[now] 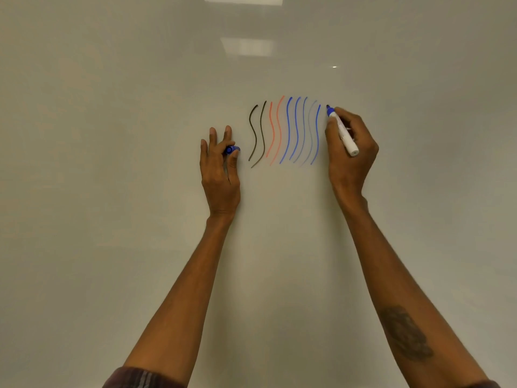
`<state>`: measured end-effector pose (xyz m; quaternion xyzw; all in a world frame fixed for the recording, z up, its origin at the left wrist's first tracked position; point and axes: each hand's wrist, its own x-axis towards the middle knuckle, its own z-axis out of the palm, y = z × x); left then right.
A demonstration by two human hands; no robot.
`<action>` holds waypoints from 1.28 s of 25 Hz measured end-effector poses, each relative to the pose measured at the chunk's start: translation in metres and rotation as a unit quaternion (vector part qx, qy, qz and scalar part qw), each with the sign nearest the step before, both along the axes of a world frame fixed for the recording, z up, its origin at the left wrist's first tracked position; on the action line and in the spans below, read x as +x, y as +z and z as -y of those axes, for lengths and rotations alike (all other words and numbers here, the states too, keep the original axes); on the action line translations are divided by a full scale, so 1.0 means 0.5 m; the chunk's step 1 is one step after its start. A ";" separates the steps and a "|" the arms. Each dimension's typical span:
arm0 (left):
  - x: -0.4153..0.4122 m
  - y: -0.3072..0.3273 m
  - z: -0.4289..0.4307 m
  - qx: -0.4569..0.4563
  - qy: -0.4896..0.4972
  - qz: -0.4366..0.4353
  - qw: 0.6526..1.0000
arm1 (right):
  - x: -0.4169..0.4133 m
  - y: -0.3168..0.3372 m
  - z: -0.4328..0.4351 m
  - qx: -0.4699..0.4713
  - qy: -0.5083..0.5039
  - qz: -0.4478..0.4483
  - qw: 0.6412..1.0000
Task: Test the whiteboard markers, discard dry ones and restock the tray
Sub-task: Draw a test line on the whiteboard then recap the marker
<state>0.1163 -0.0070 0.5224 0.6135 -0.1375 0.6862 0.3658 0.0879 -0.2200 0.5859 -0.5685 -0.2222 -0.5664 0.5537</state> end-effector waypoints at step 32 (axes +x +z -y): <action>-0.226 -0.324 -0.049 -0.410 -0.308 -0.193 0.837 | -0.151 -0.472 -0.264 0.067 0.483 -0.351 0.800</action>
